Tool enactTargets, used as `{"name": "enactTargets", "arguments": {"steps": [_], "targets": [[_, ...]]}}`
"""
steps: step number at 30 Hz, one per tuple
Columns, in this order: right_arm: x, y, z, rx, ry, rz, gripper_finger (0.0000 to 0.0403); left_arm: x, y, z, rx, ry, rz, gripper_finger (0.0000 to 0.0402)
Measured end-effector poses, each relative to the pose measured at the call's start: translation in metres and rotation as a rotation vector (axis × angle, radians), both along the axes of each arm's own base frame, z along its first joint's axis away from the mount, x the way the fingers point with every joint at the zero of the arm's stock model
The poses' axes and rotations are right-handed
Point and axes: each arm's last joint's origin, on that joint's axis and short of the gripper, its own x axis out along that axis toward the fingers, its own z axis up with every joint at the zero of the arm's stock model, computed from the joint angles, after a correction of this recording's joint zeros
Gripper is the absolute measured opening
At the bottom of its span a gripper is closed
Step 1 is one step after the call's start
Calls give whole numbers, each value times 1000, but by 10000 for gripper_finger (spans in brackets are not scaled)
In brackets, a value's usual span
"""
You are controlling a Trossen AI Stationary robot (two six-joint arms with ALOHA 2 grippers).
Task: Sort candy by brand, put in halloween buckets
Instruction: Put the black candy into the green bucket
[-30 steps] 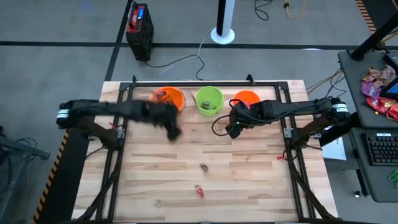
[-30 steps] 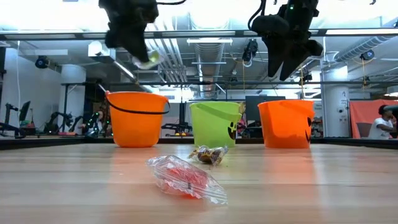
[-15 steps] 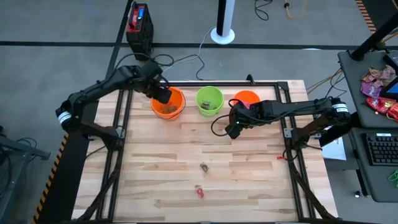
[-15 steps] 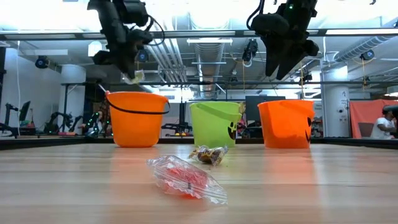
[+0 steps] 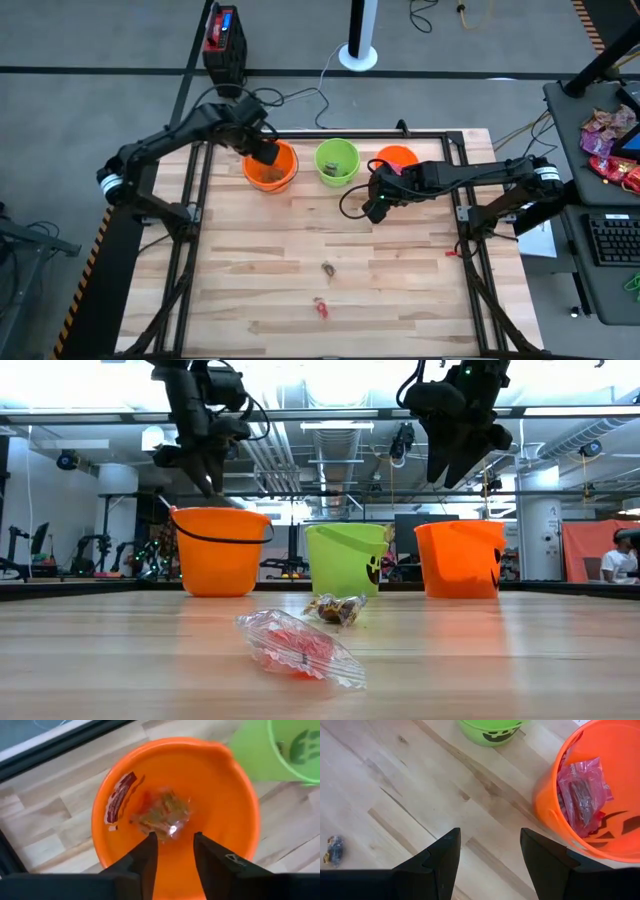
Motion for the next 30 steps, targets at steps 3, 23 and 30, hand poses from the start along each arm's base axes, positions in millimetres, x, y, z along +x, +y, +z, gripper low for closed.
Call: {"name": "enactTargets", "arguments": {"steps": [3, 23, 30], "targets": [[0, 0, 0, 2, -2, -4, 199, 3, -7, 8, 18, -25, -28, 122], [43, 45, 8, 292, -402, 96, 199, 24, -180, 45, 219, -195, -317, 130], [79, 81, -31, 329, -288, 164, 199, 15, -208, 49, 257, -239, -331, 130]]}}
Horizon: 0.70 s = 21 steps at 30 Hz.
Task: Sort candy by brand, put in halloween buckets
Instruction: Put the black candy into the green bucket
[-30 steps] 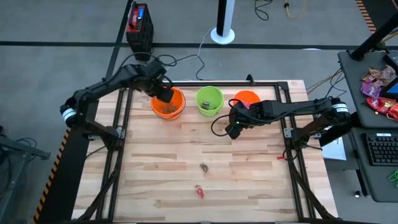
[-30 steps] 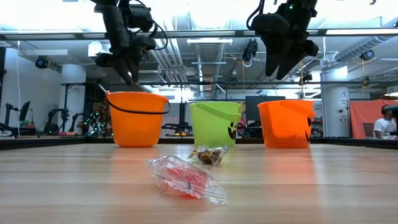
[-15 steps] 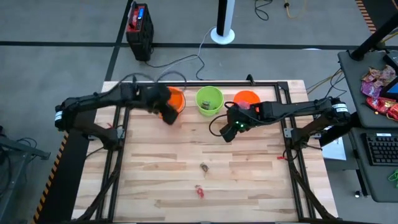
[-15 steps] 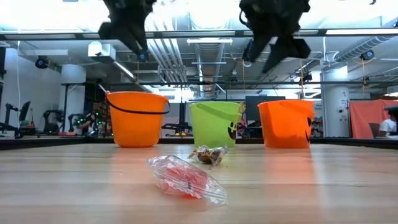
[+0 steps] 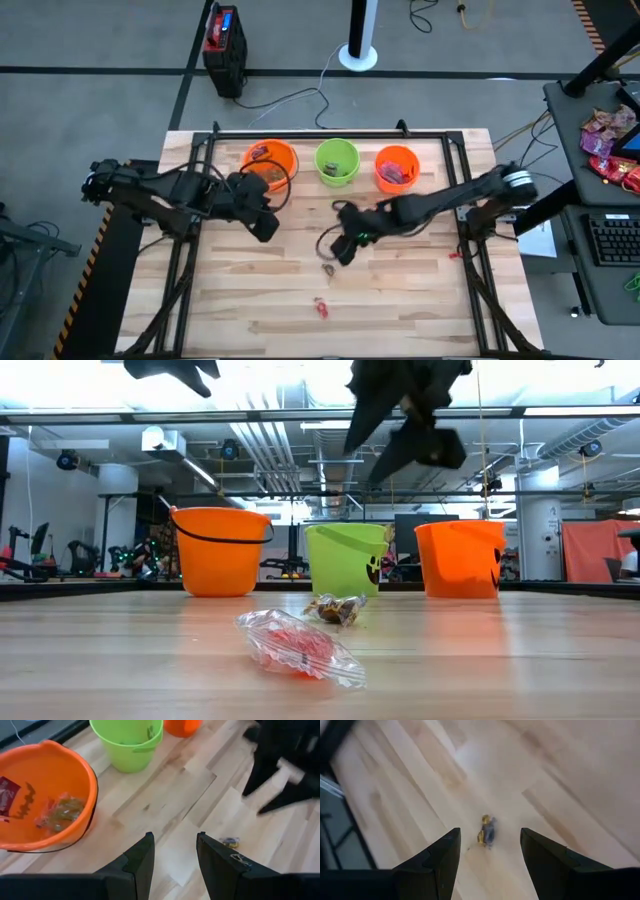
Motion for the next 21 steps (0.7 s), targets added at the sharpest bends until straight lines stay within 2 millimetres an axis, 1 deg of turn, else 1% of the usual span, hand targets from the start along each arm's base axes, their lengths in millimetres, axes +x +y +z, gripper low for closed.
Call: {"name": "enactTargets", "arguments": {"steps": [5, 8, 11, 16, 21], "targets": [[31, 21, -34, -11, 108, 66, 199, -1, -3, 0, 8, -3, -3, 130], [41, 28, -52, -29, 211, 77, 199, -1, -4, 0, 4, -4, -3, 130], [48, 33, -65, -51, 284, 93, 199, -2, -6, 0, 0, -4, -9, 130], [57, 39, -82, -63, 314, 114, 199, -4, -12, 0, 1, 0, -34, 130], [61, 40, -95, -75, 334, 126, 198, -5, -17, -1, -1, 2, -54, 130]]}}
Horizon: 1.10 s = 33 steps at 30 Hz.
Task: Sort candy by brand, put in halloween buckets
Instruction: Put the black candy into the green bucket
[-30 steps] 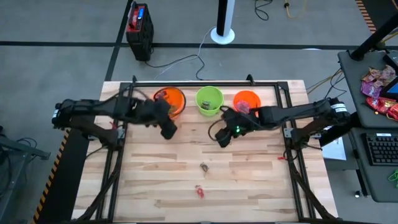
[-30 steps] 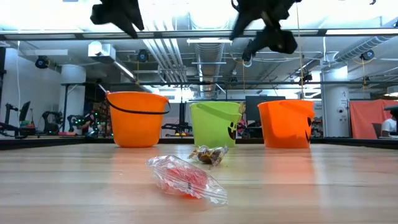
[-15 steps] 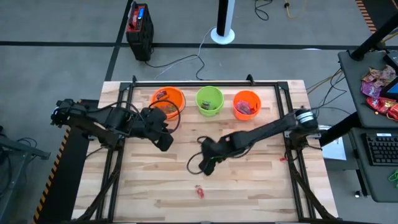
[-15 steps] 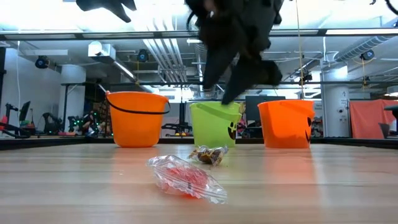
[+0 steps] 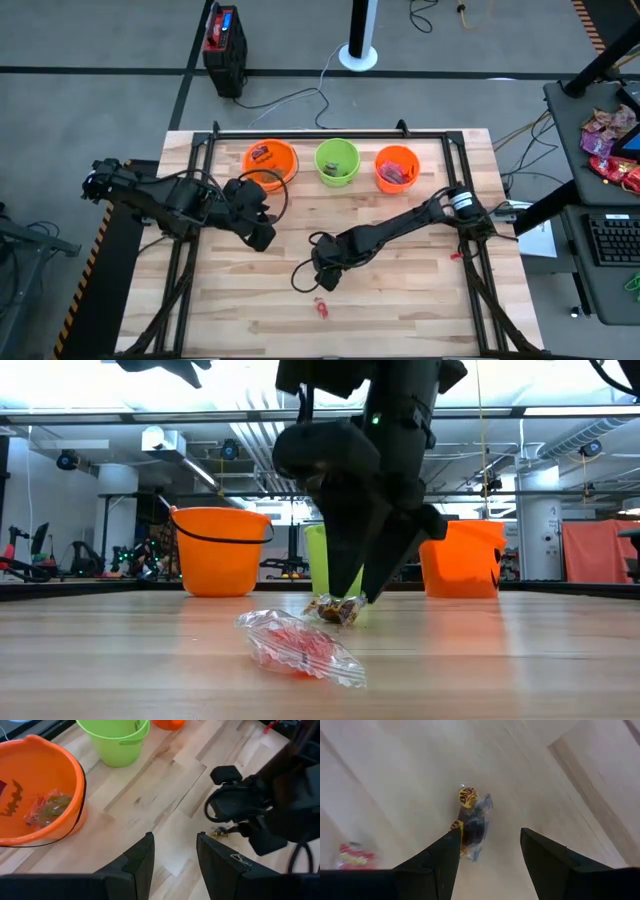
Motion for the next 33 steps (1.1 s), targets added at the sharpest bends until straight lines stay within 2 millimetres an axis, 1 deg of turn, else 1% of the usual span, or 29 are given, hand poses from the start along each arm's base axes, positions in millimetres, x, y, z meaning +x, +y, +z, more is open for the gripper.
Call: {"name": "enactTargets", "arguments": {"steps": [4, 7, 12, 17, 20, 23, 25, 28, 33], "targets": [[4, 1, -9, -1, -3, 10, 188, -1, -2, 0, -3, 2, -4, 130], [6, 3, -15, -4, -10, 19, 169, -1, -2, 0, -4, 1, -3, 130], [7, 4, -15, -4, -16, 20, 118, -1, -3, -1, -2, 6, -3, 130], [6, 4, -6, -1, -41, 42, 62, 0, -3, -2, 0, 10, -3, 130], [4, 4, 7, 0, -66, 63, 46, 1, -3, -3, 2, 15, -3, 130], [-1, 0, 22, -3, -81, 73, 48, 2, -4, -4, 0, 28, -7, 130], [-4, -6, 35, -7, -96, 78, 57, 1, -4, -4, -10, 26, -5, 130], [-10, -23, 62, -30, -144, 69, 66, 0, -7, -4, -17, 26, -17, 130], [-22, -65, 107, -133, -255, 15, 61, 0, -22, -6, -20, 15, -75, 130]]}}
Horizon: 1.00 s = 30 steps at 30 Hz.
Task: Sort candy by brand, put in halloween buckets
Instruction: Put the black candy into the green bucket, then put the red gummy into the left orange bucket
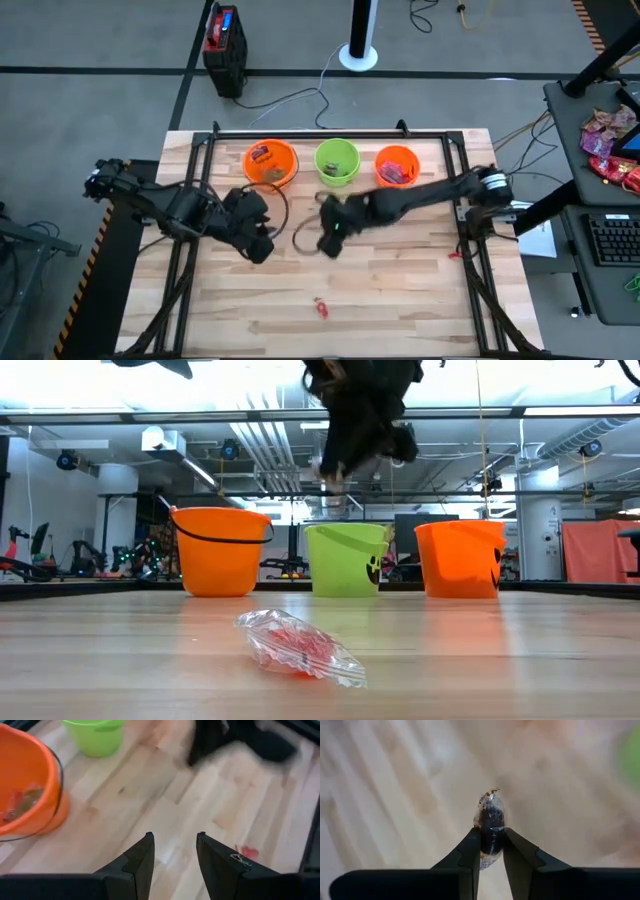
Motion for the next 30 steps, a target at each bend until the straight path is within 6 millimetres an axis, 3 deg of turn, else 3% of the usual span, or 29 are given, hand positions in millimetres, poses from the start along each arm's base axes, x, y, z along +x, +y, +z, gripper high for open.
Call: {"name": "enactTargets", "arguments": {"steps": [4, 7, 11, 16, 20, 24, 30], "targets": [[-12, -43, 28, -76, -66, -65, 60, 5, -19, -8, 6, 19, -59, 130], [-19, -77, 38, -109, -86, -114, 60, 13, -35, -18, -1, 22, -86, 130], [-25, -119, 37, -149, -65, -164, 60, 29, -57, -36, 0, 33, -115, 130], [-28, -161, 21, -160, -6, -230, 64, 50, -77, -66, 33, 89, -142, 130], [-31, -185, 10, -127, 22, -245, 96, 66, -89, -85, 56, 148, -159, 130], [-35, -201, 4, -107, 29, -258, 137, 75, -94, -88, 122, 158, -245, 130], [-42, -210, 8, -106, 32, -268, 183, 78, -96, -91, 310, 214, -577, 130]]}}
